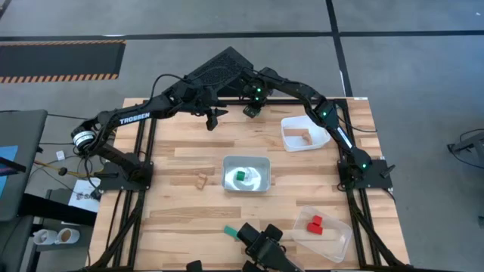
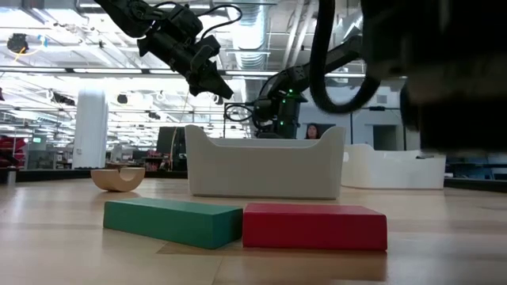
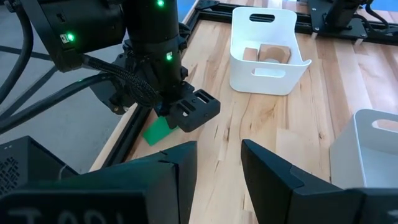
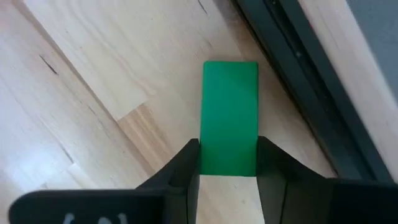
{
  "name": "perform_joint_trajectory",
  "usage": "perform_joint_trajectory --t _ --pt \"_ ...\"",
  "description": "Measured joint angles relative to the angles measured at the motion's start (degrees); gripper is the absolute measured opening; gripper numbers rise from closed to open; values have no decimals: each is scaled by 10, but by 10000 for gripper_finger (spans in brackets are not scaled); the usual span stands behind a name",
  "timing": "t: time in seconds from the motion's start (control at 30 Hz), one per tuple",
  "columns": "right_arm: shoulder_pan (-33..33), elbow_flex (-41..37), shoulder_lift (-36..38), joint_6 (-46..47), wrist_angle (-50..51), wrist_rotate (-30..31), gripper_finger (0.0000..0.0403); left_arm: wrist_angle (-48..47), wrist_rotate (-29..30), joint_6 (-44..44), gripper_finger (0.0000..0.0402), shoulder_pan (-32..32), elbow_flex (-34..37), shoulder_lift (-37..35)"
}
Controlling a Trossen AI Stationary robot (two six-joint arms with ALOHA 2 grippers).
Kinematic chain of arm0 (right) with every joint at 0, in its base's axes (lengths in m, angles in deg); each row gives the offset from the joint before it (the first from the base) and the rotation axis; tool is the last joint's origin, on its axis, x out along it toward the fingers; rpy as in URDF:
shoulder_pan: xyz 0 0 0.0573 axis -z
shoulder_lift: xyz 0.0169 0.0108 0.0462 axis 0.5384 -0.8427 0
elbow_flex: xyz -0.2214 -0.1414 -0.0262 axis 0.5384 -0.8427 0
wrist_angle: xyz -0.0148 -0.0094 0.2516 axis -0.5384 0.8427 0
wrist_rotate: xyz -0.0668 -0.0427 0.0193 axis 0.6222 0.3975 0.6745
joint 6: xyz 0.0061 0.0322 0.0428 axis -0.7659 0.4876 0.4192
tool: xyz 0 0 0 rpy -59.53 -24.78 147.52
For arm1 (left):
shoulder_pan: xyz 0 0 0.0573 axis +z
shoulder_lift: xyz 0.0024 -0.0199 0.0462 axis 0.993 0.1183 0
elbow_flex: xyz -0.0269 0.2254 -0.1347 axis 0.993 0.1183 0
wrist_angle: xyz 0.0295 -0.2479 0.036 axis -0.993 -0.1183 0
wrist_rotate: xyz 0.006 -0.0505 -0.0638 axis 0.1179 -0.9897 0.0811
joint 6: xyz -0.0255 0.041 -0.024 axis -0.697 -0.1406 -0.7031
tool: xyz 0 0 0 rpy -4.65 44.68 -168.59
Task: Sort & place blocks by color
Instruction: Put the top green block into the gray bin
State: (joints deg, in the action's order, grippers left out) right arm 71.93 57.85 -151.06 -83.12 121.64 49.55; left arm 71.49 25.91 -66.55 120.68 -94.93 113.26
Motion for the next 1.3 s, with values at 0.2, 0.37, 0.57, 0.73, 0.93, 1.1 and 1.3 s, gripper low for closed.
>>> perform_joint_trajectory --t 0.2,0.37,0.57,0.73,0.93,1.1,1.3 --pt "-11 -1 31 3 12 -1 114 0 0 0 112 0 0 0" --pt "-33 -1 69 3 26 -2 115 -9 0 2 112 -2 0 -16" --pt "-77 -1 118 0 38 -3 114 -40 0 6 112 -2 0 -55" --pt "-115 -15 153 2 37 -12 111 -76 0 10 112 -2 0 -88" --pt "-161 -167 244 42 -33 -10 111 -45 0 3 112 -2 50 -125" --pt "-202 -355 361 101 -156 -3 112 10 -1 -27 112 -2 124 -155" --pt "-286 -519 477 111 -332 -3 113 76 -18 -69 112 -4 176 -172"
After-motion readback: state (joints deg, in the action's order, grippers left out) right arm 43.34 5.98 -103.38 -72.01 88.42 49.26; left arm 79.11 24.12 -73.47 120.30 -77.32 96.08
